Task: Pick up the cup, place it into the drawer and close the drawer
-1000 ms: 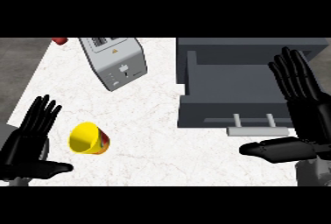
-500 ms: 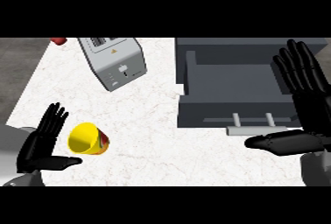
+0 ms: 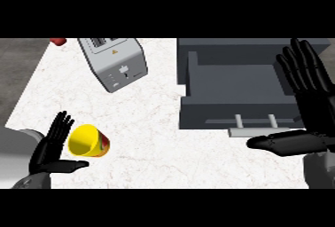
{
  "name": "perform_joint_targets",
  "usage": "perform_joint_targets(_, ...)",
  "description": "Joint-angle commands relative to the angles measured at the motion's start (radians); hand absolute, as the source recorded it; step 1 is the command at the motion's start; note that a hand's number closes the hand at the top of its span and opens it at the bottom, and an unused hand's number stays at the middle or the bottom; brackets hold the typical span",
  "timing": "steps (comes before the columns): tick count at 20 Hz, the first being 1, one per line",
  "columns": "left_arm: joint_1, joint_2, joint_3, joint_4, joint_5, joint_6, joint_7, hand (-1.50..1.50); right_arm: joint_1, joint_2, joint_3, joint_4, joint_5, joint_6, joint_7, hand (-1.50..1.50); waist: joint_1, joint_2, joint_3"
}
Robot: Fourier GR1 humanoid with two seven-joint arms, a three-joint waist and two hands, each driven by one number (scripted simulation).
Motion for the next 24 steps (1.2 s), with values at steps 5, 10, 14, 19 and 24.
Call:
perform_joint_targets(5,-0.072,0.022,0.000,0.243,-0.043,-0.018,-0.221,-1.50,-0.020,0.008,0.001,0.039,0.020,-0.001,-0.028,-1.50,0.001,0.000,0.000)
perform_joint_targets(10,-0.115,-0.016,0.002,0.319,-0.068,0.058,-0.298,-1.50,-0.115,0.020,0.017,-0.012,0.005,-0.053,0.114,-1.50,-0.014,0.006,-0.004)
perform_joint_targets(14,-0.120,-0.017,-0.006,0.336,-0.070,0.015,-0.310,-1.50,-0.031,-0.030,-0.044,0.049,-0.042,0.041,-0.006,-1.50,-0.009,0.004,-0.001)
perform_joint_targets(19,-0.176,0.004,-0.001,0.359,-0.070,-0.008,-0.285,-1.50,-0.019,-0.030,-0.040,-0.038,-0.069,0.034,0.067,-1.50,-0.017,0.004,-0.002)
perform_joint_targets(24,-0.190,-0.015,-0.003,0.377,-0.069,-0.058,-0.284,-1.50,-0.018,-0.027,-0.018,-0.056,-0.039,0.023,0.084,-1.50,-0.025,0.007,-0.004)
